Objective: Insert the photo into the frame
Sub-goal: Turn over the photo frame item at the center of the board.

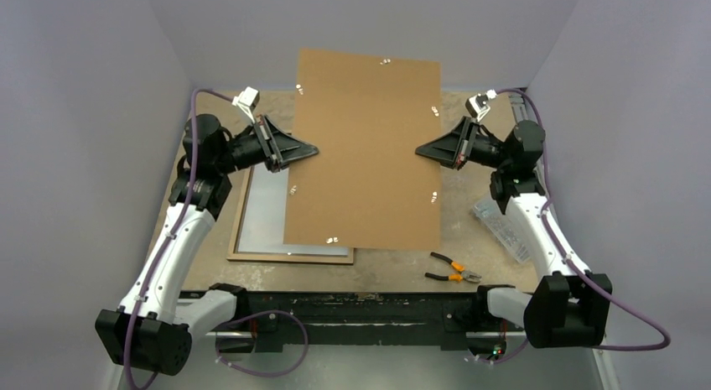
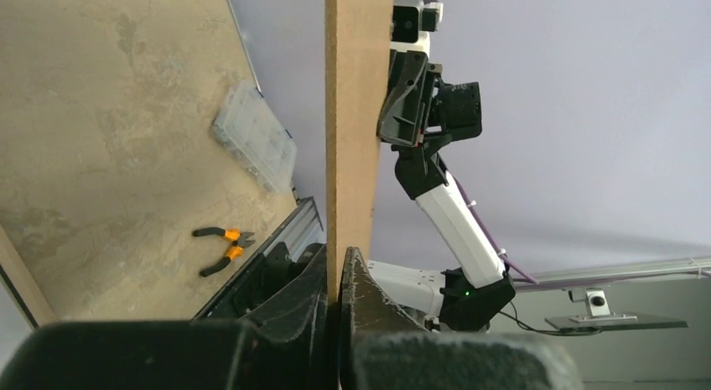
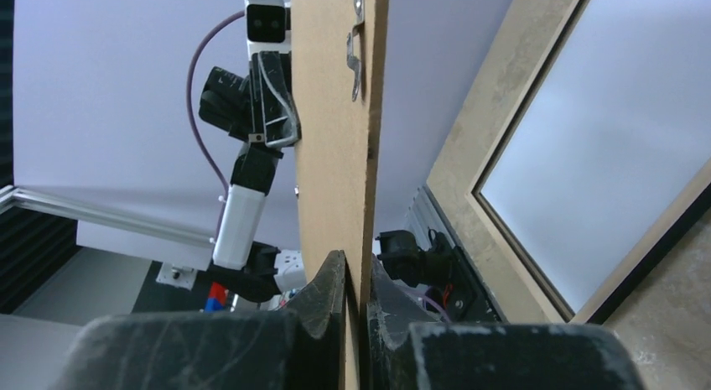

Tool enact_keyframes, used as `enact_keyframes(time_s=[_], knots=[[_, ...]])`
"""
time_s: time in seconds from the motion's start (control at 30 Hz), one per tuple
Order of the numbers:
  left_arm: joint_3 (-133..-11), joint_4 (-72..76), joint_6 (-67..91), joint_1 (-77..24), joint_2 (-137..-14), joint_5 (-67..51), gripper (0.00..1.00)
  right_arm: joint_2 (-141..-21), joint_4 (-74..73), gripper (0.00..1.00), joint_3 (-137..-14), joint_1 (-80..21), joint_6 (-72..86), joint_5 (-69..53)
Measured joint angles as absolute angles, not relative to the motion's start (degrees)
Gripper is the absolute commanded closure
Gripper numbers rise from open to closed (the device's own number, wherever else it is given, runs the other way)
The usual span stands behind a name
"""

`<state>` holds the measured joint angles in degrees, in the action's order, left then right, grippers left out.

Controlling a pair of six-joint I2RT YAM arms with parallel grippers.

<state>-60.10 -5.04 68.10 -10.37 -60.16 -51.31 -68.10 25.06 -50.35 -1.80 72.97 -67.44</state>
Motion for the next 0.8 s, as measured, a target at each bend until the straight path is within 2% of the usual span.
enact_keyframes(time_s=[0.07, 0.23, 0.3, 0.4, 0.5, 0.67, 0.8], knots=[[-60.10, -5.54, 67.66, -10.04, -60.31, -51.68, 0.79, -67.68, 25.39, 1.00, -50.57, -1.69, 75.00, -67.96], [-60.10, -8.82, 64.97, -9.89, -61.21, -51.66, 0.24, -66.67, 26.09, 1.00, -51.86, -2.07, 75.66, -68.60], [-60.10, -10.31, 63.83, -9.93, -61.89, -51.59, 0.15, -66.35, 24.67, 1.00, -52.56, -2.35, 73.97, -68.64], [-60.14, -13.87, 61.28, -9.93, -62.70, -50.70, 0.10, -66.19, 18.00, 1.00, -54.19, -2.61, 68.90, -68.18], [-60.73, -19.53, 57.21, -9.93, -64.47, -48.75, 0.09, -66.26, 4.73, 1.00, -58.15, -2.57, 60.64, -64.62], [-60.93, -27.97, 51.20, -9.96, -69.01, -44.80, 0.09, -66.39, -15.09, 1.00, -65.52, -2.50, 47.68, -55.59], [-60.84, -31.90, 48.07, -10.31, -73.32, -42.09, 0.13, -66.52, -26.83, 1.00, -69.63, -2.28, 40.05, -46.78]])
